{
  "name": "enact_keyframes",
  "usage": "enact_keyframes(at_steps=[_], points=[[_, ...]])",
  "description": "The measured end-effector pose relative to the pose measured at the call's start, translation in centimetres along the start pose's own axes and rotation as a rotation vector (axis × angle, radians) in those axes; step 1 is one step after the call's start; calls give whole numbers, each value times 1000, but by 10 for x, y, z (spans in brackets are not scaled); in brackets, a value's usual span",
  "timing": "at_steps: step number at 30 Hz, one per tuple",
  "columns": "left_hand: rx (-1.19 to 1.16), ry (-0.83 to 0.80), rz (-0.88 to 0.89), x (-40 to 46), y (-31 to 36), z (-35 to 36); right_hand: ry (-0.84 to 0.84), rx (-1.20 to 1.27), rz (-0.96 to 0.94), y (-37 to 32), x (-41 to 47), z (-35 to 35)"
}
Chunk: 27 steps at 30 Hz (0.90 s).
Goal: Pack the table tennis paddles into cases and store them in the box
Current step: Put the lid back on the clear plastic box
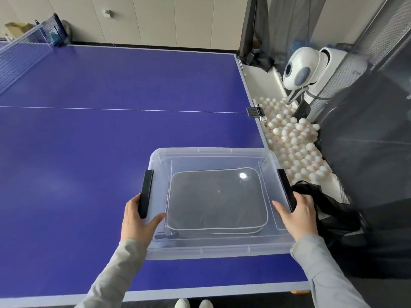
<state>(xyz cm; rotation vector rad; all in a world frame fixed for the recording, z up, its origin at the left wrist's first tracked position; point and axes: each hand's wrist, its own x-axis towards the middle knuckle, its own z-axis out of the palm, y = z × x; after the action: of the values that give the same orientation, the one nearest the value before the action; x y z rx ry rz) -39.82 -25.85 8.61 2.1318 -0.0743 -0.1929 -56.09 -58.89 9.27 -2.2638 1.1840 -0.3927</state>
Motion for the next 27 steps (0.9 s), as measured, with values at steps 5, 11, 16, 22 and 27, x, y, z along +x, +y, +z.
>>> enact_keyframes(at_steps=[5,11,16,22,27], points=[[-8,-22,-14,2,0,0,-15,11,6,1,0,0],[-142,-34,-93,3,1,0,-49,44,62,2,1,-2],[-106,-31,-118,7,4,-3,-62,41,79,-5,1,-7],[297,19,20,23,25,-10,-10,-24,-79,-35,1,-13],[561,-49,179,44,61,-13,-83,-1,-195,-81,14,-14]])
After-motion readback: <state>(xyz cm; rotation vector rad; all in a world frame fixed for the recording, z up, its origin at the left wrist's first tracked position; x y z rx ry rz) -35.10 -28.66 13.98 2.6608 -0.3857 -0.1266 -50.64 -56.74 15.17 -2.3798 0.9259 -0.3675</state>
